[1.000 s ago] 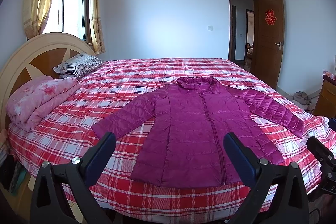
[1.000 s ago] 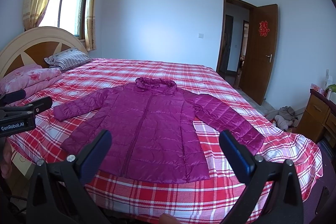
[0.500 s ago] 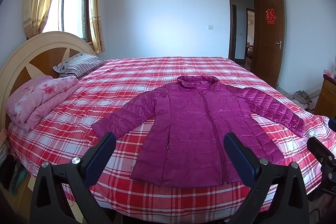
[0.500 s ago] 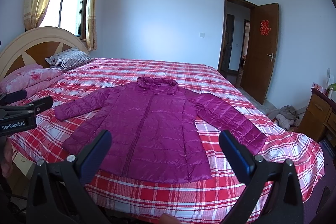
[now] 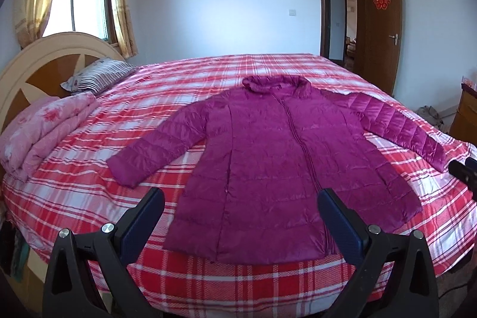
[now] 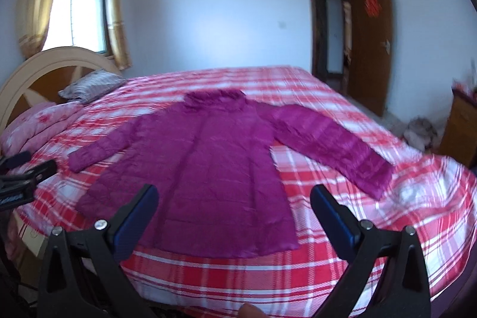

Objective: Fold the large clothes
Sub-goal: 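Grasp the cuff of a jacket sleeve with the right tool and lift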

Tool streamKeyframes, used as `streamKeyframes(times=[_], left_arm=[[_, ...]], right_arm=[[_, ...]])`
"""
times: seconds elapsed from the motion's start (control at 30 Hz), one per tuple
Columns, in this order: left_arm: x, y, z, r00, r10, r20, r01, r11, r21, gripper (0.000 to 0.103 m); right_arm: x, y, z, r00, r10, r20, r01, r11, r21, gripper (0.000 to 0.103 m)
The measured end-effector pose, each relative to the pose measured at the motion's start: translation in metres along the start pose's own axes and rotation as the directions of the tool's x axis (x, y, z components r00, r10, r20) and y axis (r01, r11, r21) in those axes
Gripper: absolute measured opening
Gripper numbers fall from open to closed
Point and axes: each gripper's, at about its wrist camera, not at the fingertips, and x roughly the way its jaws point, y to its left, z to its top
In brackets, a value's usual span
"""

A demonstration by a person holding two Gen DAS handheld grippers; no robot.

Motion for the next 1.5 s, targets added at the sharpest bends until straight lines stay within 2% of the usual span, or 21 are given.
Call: streamKeyframes(times=[0.13, 0.23, 0.3, 0.43, 0.57, 0.67, 0.7, 0.73, 0.77, 0.8, 0.83, 0.93, 1.07, 1.23, 1.33, 1.5], left_arm=[[0.042, -0.008, -0.001, 0.999, 0.035, 0.015, -0.035, 0.999, 0.033, 0.102], [0.078, -0.009, 0.001, 0.998, 0.061, 0.0, -0.061, 0.997, 0.037, 0.102], [0.102, -0.006, 0.004, 0.998, 0.067, -0.015, -0.067, 0.998, 0.018, 0.102], [0.135, -0.002, 0.006, 0.995, 0.093, -0.042, -0.093, 0.996, -0.002, 0.102], [0.158, 0.001, 0.007, 0.991, 0.12, -0.064, -0.121, 0.993, -0.017, 0.102], [0.17, 0.006, 0.003, 0.988, 0.129, -0.089, -0.133, 0.991, -0.034, 0.102], [0.173, 0.007, 0.001, 0.987, 0.127, -0.096, -0.131, 0.99, -0.042, 0.102], [0.174, 0.008, -0.001, 0.987, 0.126, -0.103, -0.132, 0.99, -0.047, 0.102], [0.175, 0.009, -0.004, 0.986, 0.125, -0.111, -0.132, 0.99, -0.055, 0.102], [0.176, 0.01, -0.006, 0.986, 0.121, -0.117, -0.129, 0.99, -0.064, 0.102], [0.177, 0.011, -0.009, 0.986, 0.113, -0.124, -0.123, 0.99, -0.073, 0.102], [0.175, 0.012, -0.013, 0.985, 0.105, -0.137, -0.116, 0.99, -0.077, 0.102], [0.164, 0.017, -0.008, 0.99, 0.093, -0.11, -0.104, 0.99, -0.099, 0.102], [0.15, 0.024, -0.002, 0.995, 0.061, -0.081, -0.071, 0.988, -0.134, 0.102], [0.146, 0.026, -0.001, 0.996, 0.041, -0.076, -0.052, 0.987, -0.149, 0.102], [0.143, 0.032, -0.002, 0.997, 0.019, -0.075, -0.031, 0.984, -0.174, 0.102]], right_arm=[[0.042, -0.078, -0.007, 0.992, -0.076, -0.104, 0.092, 0.984, 0.154, 0.095], [0.068, -0.147, -0.011, 0.973, -0.141, -0.182, 0.19, 0.937, 0.291, 0.085], [0.082, -0.187, -0.013, 0.957, -0.186, -0.22, 0.256, 0.902, 0.348, 0.085], [0.11, -0.24, -0.006, 0.919, -0.281, -0.276, 0.37, 0.855, 0.363, 0.081], [0.138, -0.272, 0.003, 0.899, -0.307, -0.312, 0.413, 0.83, 0.375, 0.078], [0.162, -0.27, 0.007, 0.874, -0.323, -0.364, 0.442, 0.84, 0.315, 0.07], [0.169, -0.27, 0.005, 0.86, -0.331, -0.389, 0.455, 0.842, 0.288, 0.061], [0.176, -0.271, 0.002, 0.851, -0.328, -0.409, 0.46, 0.843, 0.28, 0.057], [0.178, -0.271, -0.001, 0.851, -0.323, -0.415, 0.458, 0.843, 0.282, 0.054], [0.18, -0.268, -0.002, 0.851, -0.33, -0.408, 0.46, 0.844, 0.277, 0.047], [0.179, -0.264, -0.002, 0.856, -0.333, -0.396, 0.453, 0.852, 0.263, 0.036], [0.178, -0.259, 0.004, 0.862, -0.339, -0.377, 0.442, 0.866, 0.233, 0.017], [0.17, -0.259, 0.033, 0.858, -0.398, -0.324, 0.471, 0.862, 0.189, 0.014], [0.147, -0.235, 0.098, 0.858, -0.482, -0.18, 0.502, 0.861, 0.086, 0.014], [0.135, -0.2, 0.137, 0.862, -0.501, -0.071, 0.503, 0.864, 0.009, 0.014], [0.128, -0.129, 0.183, 0.884, -0.461, 0.085, 0.468, 0.871, -0.147, 0.014]])
